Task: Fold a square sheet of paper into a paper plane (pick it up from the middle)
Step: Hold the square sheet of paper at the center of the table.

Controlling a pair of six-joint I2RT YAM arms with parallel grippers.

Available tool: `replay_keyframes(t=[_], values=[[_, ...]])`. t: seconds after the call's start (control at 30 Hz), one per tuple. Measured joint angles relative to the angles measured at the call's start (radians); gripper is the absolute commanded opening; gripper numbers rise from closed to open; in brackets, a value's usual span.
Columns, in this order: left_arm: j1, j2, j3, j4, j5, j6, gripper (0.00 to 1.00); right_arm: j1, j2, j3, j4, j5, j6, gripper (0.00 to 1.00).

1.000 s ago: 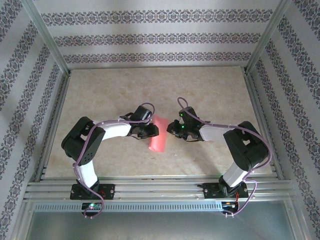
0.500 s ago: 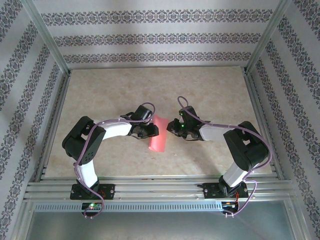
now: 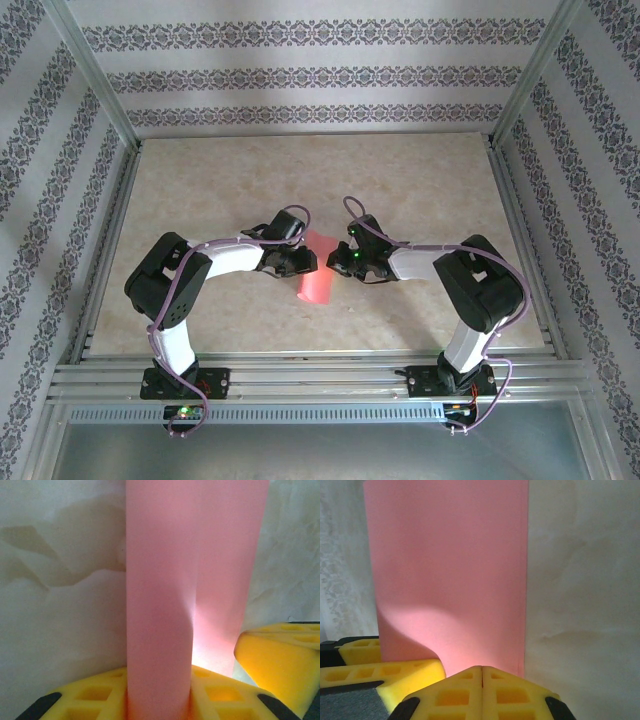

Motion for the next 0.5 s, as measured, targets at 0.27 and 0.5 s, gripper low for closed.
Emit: replay_keyframes(t=[0.27,0.5], values=[[0.0,0.0,0.0,0.0,0.0,0.0,0.31,0.0,0.025,0.005,-0.012,-0.006,0.0,0.01],[0.0,0.001,0.0,0.0,0.0,0.0,0.32,0.0,0.027,0.009,-0.016,-0.006,0.0,0.0]])
